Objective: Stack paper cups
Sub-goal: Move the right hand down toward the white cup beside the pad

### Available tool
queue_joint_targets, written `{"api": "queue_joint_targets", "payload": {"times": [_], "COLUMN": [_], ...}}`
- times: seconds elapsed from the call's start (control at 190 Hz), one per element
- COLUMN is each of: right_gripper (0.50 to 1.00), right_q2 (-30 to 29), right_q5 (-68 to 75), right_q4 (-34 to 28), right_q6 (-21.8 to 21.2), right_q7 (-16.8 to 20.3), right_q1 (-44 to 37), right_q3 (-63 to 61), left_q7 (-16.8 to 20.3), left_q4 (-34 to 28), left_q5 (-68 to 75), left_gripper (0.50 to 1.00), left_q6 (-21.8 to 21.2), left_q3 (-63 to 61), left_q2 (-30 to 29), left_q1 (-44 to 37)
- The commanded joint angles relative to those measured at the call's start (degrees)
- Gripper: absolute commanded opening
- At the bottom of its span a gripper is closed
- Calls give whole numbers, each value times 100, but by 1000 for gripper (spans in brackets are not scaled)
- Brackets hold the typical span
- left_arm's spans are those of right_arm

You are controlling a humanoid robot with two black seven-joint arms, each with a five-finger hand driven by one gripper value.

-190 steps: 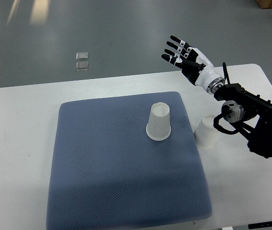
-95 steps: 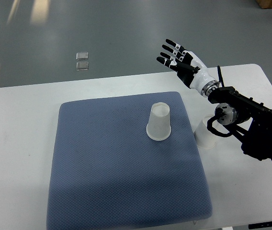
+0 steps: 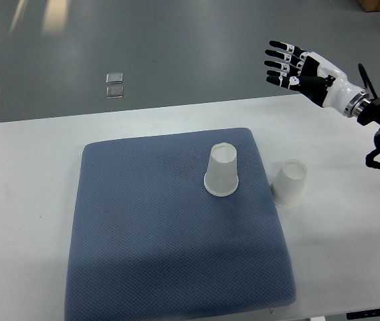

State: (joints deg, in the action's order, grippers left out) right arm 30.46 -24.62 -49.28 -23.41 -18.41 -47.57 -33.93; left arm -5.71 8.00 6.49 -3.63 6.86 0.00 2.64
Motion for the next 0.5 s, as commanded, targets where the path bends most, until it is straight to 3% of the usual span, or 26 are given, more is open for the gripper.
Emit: {"api": "queue_joint_targets", "payload": {"times": [0.0,0.163,0.342,0.495], "right_gripper": [909,909,909,909], "right_q2": [557,1277,1743,1849], "right_q5": [-745,-1887,-3030,-3954], "right_q4": [-363,-1145,-1743,-1866], "right_q6": [-427,-814,-823,-814], "right_q7": [4,-13,-14,-22], "right_q1": [-77,-384,-719,-789], "right_q3": [89,572,941,1047], "left_q7": [0,0,0,0], "left_q4": [0,0,0,0], "left_q5": [1,1,1,-8], "left_gripper": [1000,1000,1000,1000], "left_q6": [2,2,2,2], "left_q3": [0,0,0,0], "left_q2": [0,0,0,0], "left_q1": [0,0,0,0]}}
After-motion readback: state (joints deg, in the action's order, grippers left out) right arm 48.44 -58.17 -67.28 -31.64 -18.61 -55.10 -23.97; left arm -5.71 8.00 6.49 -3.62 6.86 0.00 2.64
